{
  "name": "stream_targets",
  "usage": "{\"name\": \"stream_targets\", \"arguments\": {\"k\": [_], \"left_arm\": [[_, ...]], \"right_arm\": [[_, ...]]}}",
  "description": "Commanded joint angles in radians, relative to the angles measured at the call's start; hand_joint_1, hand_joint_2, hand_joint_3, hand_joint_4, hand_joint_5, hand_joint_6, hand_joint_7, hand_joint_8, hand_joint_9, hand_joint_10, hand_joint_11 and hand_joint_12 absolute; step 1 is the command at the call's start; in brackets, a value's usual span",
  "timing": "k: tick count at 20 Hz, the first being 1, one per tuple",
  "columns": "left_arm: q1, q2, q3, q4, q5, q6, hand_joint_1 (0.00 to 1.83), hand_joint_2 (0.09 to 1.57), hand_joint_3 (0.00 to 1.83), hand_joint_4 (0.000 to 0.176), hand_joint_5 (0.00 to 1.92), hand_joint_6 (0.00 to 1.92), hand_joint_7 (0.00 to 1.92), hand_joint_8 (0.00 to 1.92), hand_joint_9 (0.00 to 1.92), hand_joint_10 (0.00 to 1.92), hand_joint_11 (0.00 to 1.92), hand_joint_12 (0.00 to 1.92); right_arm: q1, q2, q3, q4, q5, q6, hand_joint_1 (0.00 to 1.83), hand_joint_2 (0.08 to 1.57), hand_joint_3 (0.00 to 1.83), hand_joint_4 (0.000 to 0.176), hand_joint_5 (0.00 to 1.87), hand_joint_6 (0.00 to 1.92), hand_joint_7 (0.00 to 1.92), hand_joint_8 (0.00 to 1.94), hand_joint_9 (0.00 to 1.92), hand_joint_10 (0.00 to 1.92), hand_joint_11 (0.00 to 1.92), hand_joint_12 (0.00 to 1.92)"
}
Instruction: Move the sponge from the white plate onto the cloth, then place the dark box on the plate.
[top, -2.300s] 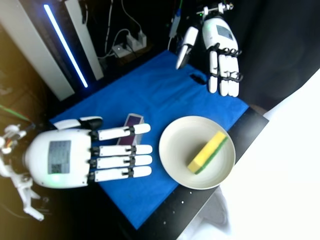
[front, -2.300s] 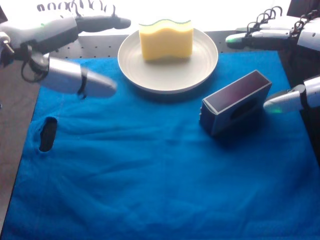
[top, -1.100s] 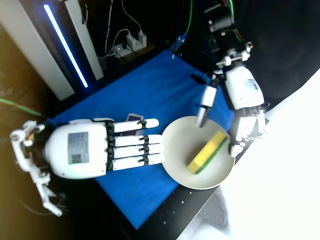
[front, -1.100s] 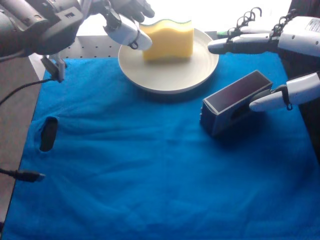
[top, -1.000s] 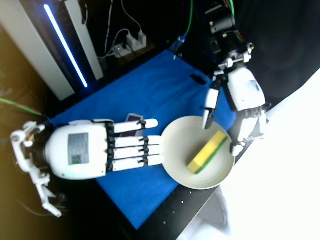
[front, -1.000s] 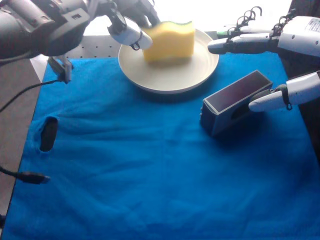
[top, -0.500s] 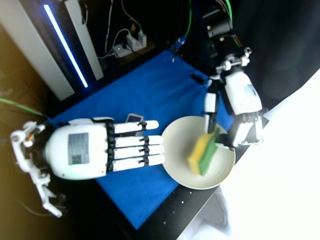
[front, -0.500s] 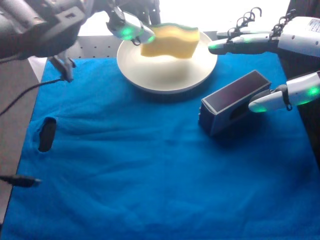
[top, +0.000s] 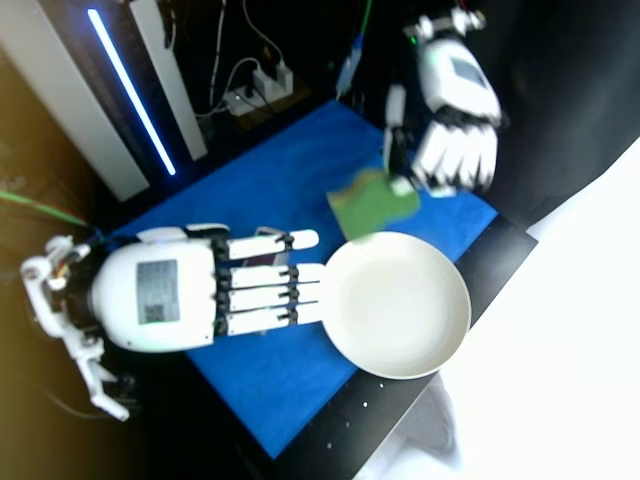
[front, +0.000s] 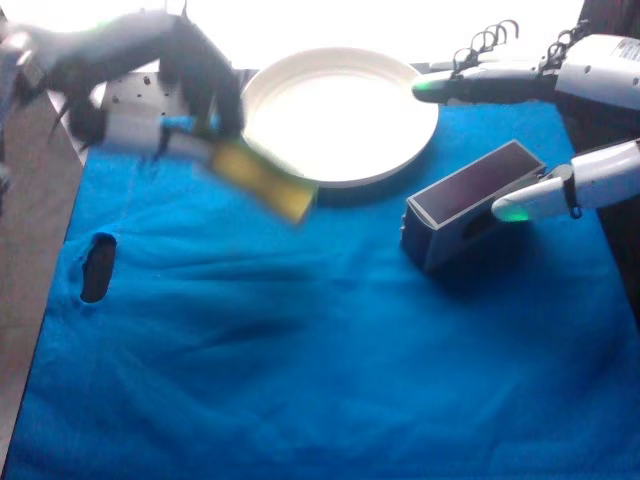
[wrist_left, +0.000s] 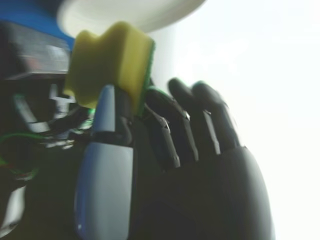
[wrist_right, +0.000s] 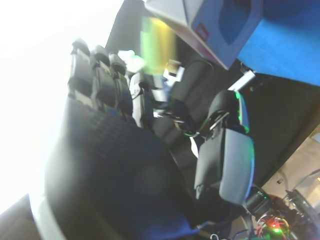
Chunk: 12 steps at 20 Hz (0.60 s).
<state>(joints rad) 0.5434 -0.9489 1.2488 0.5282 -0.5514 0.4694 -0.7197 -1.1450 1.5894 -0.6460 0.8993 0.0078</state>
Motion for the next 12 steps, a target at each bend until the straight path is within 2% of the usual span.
{"name": "stream_targets", "arguments": {"k": [1, 2, 3, 4, 5, 6, 7, 8, 9, 10, 11, 12], "left_arm": [[0.01, 0.025, -0.03, -0.007, -0.108, -0.011, 1.27, 1.12, 0.0, 0.0, 0.92, 0.84, 1.04, 1.14, 0.95, 1.18, 0.77, 1.6], [0.03, 0.051, -0.059, 0.015, -0.108, -0.027, 1.26, 1.11, 0.0, 0.0, 0.9, 0.93, 1.07, 1.04, 0.96, 0.94, 0.74, 1.42], [0.046, 0.064, -0.074, 0.032, -0.108, -0.045, 1.36, 1.09, 0.0, 0.0, 0.89, 1.06, 1.09, 0.86, 0.95, 1.03, 0.7, 1.17], [0.07, 0.075, -0.088, 0.06, -0.105, -0.087, 1.29, 1.07, 0.0, 0.0, 1.04, 0.75, 1.11, 0.95, 1.01, 0.93, 0.84, 1.2], [0.084, 0.076, -0.093, 0.082, -0.098, -0.112, 1.28, 1.06, 0.0, 0.0, 1.11, 0.61, 1.1, 0.99, 1.05, 0.89, 0.9, 1.22], [0.103, 0.075, -0.097, 0.095, -0.082, -0.126, 1.29, 1.05, 0.0, 0.0, 1.14, 0.53, 1.11, 0.99, 1.09, 0.81, 0.95, 1.15], [0.114, 0.072, -0.098, 0.099, -0.067, -0.126, 1.29, 1.06, 0.0, 0.0, 1.13, 0.51, 1.09, 1.04, 1.11, 0.8, 0.97, 1.17], [0.128, 0.064, -0.098, 0.104, -0.047, -0.126, 1.28, 1.08, 0.0, 0.0, 1.13, 0.49, 1.05, 1.12, 1.1, 0.88, 0.96, 1.28], [0.132, 0.061, -0.098, 0.107, -0.034, -0.126, 1.27, 1.09, 0.0, 0.0, 1.13, 0.47, 1.0, 1.22, 1.05, 1.25, 0.99, 1.55], [0.138, 0.057, -0.096, 0.111, -0.012, -0.126, 1.27, 1.1, 0.0, 0.0, 1.13, 0.46, 0.99, 1.24, 1.03, 1.38, 1.0, 1.64], [0.144, 0.057, -0.095, 0.111, -0.004, -0.126, 1.27, 1.1, 0.0, 0.0, 1.08, 0.54, 1.01, 1.21, 1.02, 1.33, 0.99, 1.6], [0.152, 0.057, -0.095, 0.107, -0.003, -0.126, 1.27, 1.09, 0.0, 0.0, 1.04, 0.65, 1.04, 1.12, 0.88, 1.1, 0.79, 1.47]], "right_arm": [[0.017, 0.007, -0.002, 0.069, 0.089, 0.008, 0.63, 1.02, 0.01, 0.135, 0.17, 0.0, 0.13, 0.0, 0.11, 0.01, 0.12, 0.18], [0.016, 0.008, -0.003, 0.069, 0.089, 0.008, 0.63, 1.02, 0.0, 0.132, 0.17, 0.0, 0.14, 0.0, 0.12, 0.01, 0.14, 0.19], [0.016, 0.008, -0.003, 0.069, 0.089, 0.008, 0.67, 1.01, 0.0, 0.133, 0.16, 0.0, 0.14, 0.01, 0.14, 0.02, 0.16, 0.2], [0.016, 0.008, -0.003, 0.069, 0.089, 0.008, 0.68, 1.0, 0.0, 0.145, 0.16, 0.0, 0.14, 0.0, 0.13, 0.01, 0.14, 0.18], [0.016, 0.008, -0.003, 0.069, 0.089, 0.008, 0.67, 1.0, 0.0, 0.14, 0.17, 0.0, 0.15, 0.0, 0.14, 0.01, 0.14, 0.18], [0.016, 0.008, -0.003, 0.069, 0.089, 0.008, 0.7, 1.01, 0.0, 0.136, 0.17, 0.0, 0.14, 0.0, 0.14, 0.01, 0.13, 0.18], [0.016, 0.008, -0.003, 0.069, 0.089, 0.008, 0.66, 1.01, 0.0, 0.136, 0.17, 0.0, 0.15, 0.0, 0.14, 0.01, 0.16, 0.18], [0.016, 0.008, -0.003, 0.069, 0.089, 0.008, 0.64, 1.01, 0.0, 0.144, 0.16, 0.0, 0.15, 0.0, 0.15, 0.01, 0.18, 0.18], [0.016, 0.008, -0.003, 0.069, 0.089, 0.008, 0.67, 1.0, 0.0, 0.136, 0.16, 0.0, 0.15, 0.0, 0.16, 0.01, 0.18, 0.18], [0.016, 0.008, -0.003, 0.068, 0.089, 0.008, 0.72, 1.0, 0.0, 0.123, 0.17, 0.01, 0.16, 0.01, 0.17, 0.01, 0.18, 0.18], [0.016, 0.008, -0.003, 0.068, 0.089, 0.008, 0.73, 1.0, 0.0, 0.12, 0.17, 0.01, 0.16, 0.01, 0.18, 0.01, 0.18, 0.18], [0.016, 0.008, -0.003, 0.068, 0.089, 0.008, 0.74, 1.0, 0.0, 0.128, 0.17, 0.0, 0.14, 0.0, 0.16, 0.0, 0.17, 0.17]]}}
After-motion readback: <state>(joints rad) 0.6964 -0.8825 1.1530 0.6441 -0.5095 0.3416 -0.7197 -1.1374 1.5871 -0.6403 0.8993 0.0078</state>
